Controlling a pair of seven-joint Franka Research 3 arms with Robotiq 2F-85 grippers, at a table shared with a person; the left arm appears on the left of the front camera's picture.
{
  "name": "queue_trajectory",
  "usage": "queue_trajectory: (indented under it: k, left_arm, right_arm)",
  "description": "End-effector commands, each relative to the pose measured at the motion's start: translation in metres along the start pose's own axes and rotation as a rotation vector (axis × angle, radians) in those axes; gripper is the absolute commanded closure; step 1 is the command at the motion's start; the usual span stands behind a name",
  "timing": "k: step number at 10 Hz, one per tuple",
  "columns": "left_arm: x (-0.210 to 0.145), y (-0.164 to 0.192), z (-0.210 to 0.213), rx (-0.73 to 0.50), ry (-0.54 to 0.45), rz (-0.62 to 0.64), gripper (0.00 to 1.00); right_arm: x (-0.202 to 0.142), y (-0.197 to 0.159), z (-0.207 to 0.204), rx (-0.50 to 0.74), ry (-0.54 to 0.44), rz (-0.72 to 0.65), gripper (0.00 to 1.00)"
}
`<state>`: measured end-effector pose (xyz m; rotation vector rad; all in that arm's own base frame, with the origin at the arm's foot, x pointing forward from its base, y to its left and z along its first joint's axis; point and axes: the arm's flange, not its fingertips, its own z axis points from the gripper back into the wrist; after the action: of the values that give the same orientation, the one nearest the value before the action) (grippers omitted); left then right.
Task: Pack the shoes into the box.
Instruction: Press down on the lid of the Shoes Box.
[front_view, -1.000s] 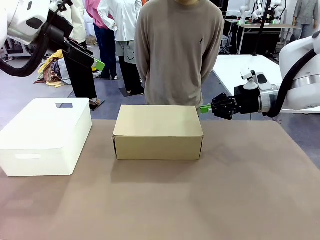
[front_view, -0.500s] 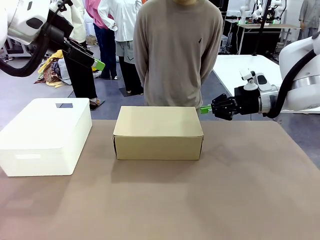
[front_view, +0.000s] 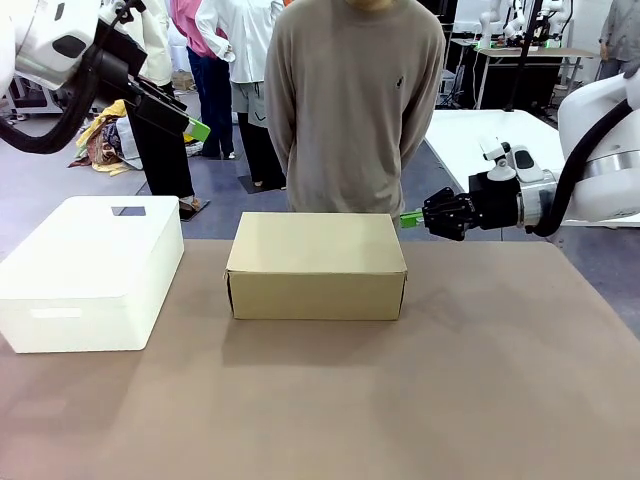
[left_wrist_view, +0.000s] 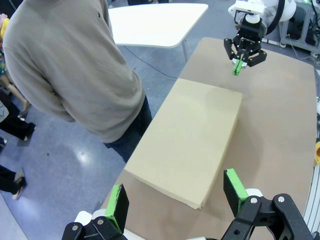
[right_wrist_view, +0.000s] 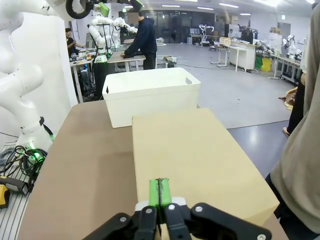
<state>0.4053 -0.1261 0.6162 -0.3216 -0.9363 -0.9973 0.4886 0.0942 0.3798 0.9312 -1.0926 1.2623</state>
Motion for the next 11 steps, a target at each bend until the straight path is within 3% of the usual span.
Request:
queue_trajectory:
  k: [1,3,5,10,11]
  left_arm:
    - [-0.002,0.003,-0.001,-0.018,-0.021,-0.013,0.0]
    - [-0.002,0.003,-0.001,-0.018,-0.021,-0.013,0.0]
    - [-0.002,0.003,-0.001,-0.018,-0.021,-0.013,0.0]
    - [0.0,0.0,0.0,0.0,0.0,0.0,0.0]
    - [0.002,-0.002,-0.003,-0.006,0.025,0.026,0.0]
  right_arm:
    - [0.0,0.0,0.0,0.0,0.0,0.0,1.0]
    - [0.032,0.018,0.012,-0.048,0.034,-0.101,1.0]
    - [0.062,0.042,0.019,-0.124,0.157,-0.117,1.0]
    - [0.096,0.078,0.022,-0.203,0.352,-0.205,0.02]
    - [0.103,0.084,0.024,-0.221,0.373,-0.202,0.0]
